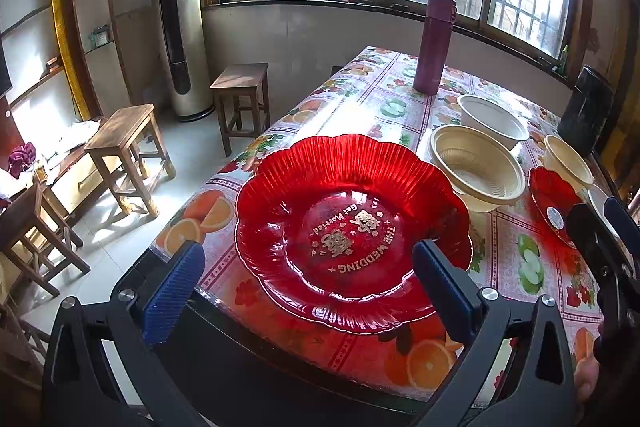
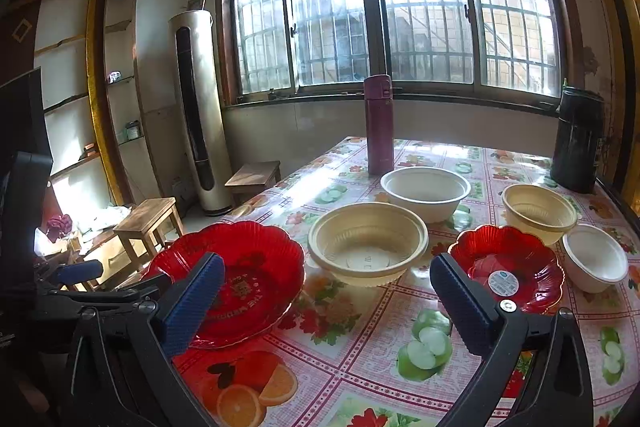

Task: Organize plates and bowls
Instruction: 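Move the left gripper toward the rim of the large red plate, then close the left gripper on the large red plate's rim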

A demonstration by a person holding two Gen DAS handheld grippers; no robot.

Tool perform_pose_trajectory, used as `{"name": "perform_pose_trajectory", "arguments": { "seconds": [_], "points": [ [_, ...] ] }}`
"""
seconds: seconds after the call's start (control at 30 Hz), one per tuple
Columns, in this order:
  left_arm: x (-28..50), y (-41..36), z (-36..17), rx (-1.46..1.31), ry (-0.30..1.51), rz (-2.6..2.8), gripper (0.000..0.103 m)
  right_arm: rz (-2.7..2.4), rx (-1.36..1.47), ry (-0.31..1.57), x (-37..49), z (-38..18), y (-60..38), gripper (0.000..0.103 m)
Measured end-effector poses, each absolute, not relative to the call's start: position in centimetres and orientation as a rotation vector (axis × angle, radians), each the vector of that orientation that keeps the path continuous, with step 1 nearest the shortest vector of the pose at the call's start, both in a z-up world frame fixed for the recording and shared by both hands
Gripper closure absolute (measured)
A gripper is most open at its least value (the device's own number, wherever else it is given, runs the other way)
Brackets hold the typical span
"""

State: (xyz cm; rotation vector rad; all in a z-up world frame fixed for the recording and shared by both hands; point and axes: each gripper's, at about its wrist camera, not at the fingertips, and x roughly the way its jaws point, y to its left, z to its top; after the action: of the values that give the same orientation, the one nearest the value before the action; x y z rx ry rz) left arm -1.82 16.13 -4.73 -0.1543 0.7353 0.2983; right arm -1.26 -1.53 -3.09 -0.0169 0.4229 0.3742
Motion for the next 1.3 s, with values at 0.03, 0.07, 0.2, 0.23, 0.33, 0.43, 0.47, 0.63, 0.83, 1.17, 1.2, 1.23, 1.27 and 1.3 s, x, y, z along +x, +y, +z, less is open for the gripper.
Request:
{"name": "perform_pose_trajectory", "arguments": {
  "seconds": [0.03,0.07,0.2,0.23,0.33,0.43,0.47,0.63,0.83,1.17,1.2,1.23,1.27,1.3],
  "points": [
    [-1.8,16.2,-4.8,-0.152,0.737,0.302,0.000,0.377,-0.020,0.425,-1.2,-3.1,-1.4,0.000],
    [-1.8,16.2,-4.8,-0.150,0.739,0.306,0.000,0.377,-0.025,0.426,-1.1,-3.1,-1.3,0.000],
    [-1.7,16.4,-5.1,-0.150,0.745,0.315,0.000,0.385,-0.029,0.429,-0.9,-3.0,-0.8,0.000],
    [-1.6,16.5,-5.2,-0.152,0.748,0.319,0.000,0.386,-0.030,0.429,-0.9,-3.0,-0.6,0.000],
    [-1.5,16.9,-5.5,-0.160,0.756,0.327,0.000,0.390,-0.037,0.436,-0.7,-3.1,-0.3,0.000],
    [-1.5,17.3,-5.9,-0.171,0.767,0.332,0.000,0.393,-0.039,0.444,-0.5,-3.3,0.0,0.000],
    [-1.5,17.4,-6.0,-0.173,0.769,0.334,0.000,0.393,-0.041,0.447,-0.4,-3.4,0.1,0.000],
    [-1.2,17.9,-6.5,-0.183,0.779,0.343,0.000,0.393,-0.043,0.471,0.2,-3.9,0.6,0.000],
    [-0.7,18.5,-7.0,-0.189,0.796,0.351,0.000,0.391,-0.041,0.490,1.0,-4.4,1.0,0.000],
    [0.1,19.8,-7.8,-0.209,0.830,0.358,0.000,0.396,-0.035,0.532,2.6,-5.4,2.0,0.000],
    [0.1,20.0,-7.9,-0.211,0.832,0.358,0.000,0.394,-0.035,0.535,2.7,-5.5,2.2,0.000],
    [0.2,20.1,-8.0,-0.213,0.834,0.358,0.000,0.395,-0.035,0.538,2.9,-5.6,2.3,0.000],
    [0.2,20.2,-8.1,-0.214,0.837,0.358,0.000,0.395,-0.036,0.542,3.0,-5.7,2.4,0.000],
    [0.3,20.4,-8.2,-0.216,0.839,0.359,0.000,0.394,-0.037,0.547,3.2,-5.8,2.5,0.000]
  ]
}}
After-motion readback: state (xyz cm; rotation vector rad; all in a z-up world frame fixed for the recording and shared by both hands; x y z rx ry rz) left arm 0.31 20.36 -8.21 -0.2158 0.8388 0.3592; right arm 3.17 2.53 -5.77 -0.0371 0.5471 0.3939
